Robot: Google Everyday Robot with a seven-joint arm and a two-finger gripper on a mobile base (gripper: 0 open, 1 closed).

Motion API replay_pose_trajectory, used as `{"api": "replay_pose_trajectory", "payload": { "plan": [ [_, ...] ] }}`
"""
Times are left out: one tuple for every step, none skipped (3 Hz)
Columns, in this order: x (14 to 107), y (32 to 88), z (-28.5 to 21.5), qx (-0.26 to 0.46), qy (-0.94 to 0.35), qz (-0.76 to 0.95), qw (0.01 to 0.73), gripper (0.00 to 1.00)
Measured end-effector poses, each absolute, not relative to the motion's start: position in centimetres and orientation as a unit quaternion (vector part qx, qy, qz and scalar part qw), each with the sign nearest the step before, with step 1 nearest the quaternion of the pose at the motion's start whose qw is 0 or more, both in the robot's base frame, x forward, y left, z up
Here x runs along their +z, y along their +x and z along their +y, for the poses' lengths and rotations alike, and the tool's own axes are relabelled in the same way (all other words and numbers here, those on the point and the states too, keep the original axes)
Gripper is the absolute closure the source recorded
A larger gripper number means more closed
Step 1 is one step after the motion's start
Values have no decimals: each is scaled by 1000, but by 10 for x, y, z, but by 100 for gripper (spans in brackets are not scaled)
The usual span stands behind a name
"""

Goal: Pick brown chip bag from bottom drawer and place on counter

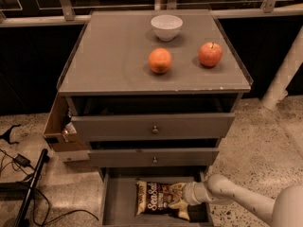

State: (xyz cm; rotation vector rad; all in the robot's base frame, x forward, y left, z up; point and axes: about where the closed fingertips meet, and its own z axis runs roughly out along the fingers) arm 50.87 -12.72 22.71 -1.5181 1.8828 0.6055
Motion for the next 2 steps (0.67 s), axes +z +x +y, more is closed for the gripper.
{"api": "replay_pose_trajectory", "payload": {
  "plan": [
    [238, 507, -117, 241, -587, 700, 329, 1],
    [238, 507, -116, 241, -587, 699, 329, 0]
  ]
}}
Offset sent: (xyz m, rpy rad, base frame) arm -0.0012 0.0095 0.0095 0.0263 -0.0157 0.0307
